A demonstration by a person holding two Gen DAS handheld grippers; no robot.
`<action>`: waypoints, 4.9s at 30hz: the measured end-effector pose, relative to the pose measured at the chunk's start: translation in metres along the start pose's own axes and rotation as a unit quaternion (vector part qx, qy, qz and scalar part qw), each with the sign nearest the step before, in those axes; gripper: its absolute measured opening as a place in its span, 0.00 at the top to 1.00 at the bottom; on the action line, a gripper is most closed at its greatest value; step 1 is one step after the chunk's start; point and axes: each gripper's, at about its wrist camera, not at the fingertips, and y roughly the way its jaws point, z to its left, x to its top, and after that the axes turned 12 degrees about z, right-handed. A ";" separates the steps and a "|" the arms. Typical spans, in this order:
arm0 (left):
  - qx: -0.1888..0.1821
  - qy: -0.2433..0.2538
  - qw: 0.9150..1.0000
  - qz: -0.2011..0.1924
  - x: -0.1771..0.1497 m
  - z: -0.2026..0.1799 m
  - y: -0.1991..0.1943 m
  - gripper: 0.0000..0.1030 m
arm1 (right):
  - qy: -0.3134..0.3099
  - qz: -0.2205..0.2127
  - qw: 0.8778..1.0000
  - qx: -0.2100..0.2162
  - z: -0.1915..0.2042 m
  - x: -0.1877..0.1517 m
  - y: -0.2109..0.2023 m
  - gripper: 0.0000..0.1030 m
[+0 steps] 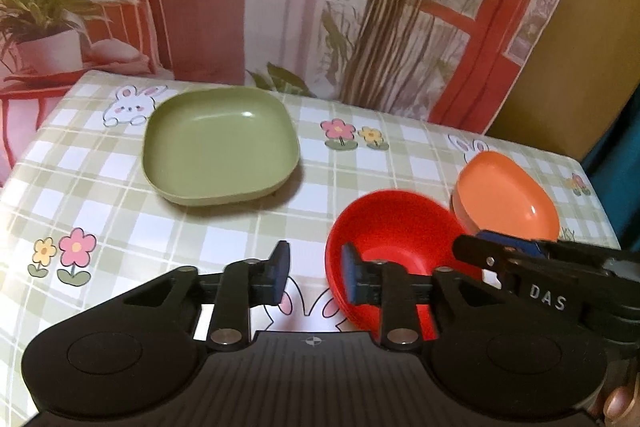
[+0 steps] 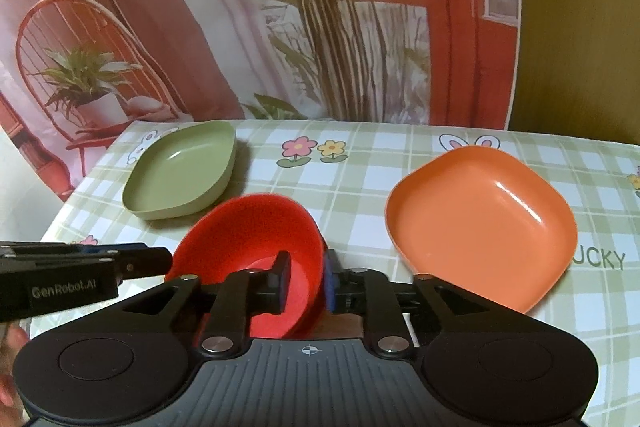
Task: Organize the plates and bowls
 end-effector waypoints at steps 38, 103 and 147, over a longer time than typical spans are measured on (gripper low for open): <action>-0.037 0.087 0.996 -0.005 0.041 -0.118 0.073 0.62 | 0.107 -0.066 0.989 -0.081 -0.177 -0.014 -0.012 0.81; 0.019 0.115 0.989 -0.086 -0.038 -0.063 -0.090 0.89 | 0.156 -0.132 0.979 -0.021 -0.048 -0.055 -0.125 0.92; -0.038 -0.031 0.999 0.006 -0.180 0.056 -0.084 0.86 | 0.053 -0.041 0.998 -0.019 0.076 -0.123 -0.076 0.92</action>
